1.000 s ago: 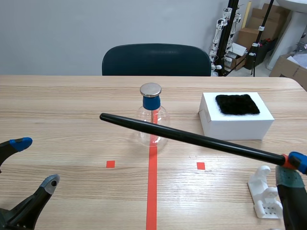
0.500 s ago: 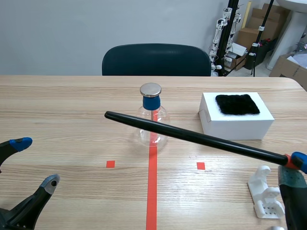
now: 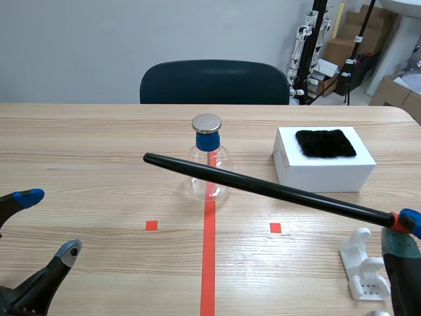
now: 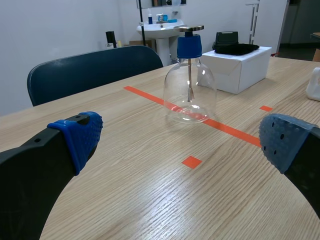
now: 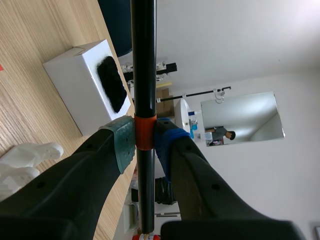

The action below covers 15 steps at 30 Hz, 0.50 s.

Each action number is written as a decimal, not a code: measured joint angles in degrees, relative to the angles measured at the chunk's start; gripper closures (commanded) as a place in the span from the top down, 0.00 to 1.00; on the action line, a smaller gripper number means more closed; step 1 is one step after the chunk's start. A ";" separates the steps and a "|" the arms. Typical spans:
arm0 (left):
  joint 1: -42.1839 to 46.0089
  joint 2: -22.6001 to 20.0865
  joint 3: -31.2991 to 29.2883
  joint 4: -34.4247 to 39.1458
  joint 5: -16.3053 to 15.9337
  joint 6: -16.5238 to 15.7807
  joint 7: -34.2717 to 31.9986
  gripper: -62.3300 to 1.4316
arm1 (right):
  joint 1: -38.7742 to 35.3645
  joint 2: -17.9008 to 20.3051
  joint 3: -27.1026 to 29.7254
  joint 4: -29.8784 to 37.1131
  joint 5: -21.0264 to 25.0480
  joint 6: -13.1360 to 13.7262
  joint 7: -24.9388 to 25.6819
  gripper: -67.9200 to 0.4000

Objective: Do the electroscope experiment. hold the rod still at the electroscope

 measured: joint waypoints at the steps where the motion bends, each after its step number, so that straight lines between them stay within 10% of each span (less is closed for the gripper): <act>1: 0.00 0.00 0.00 0.00 0.00 0.00 0.00 1.00 | 0.00 0.00 0.00 0.00 0.00 0.00 0.00 0.08; 15: 0.00 0.00 0.00 0.00 0.00 0.00 0.00 1.00 | 0.00 0.00 0.00 0.00 0.00 0.00 0.87 0.08</act>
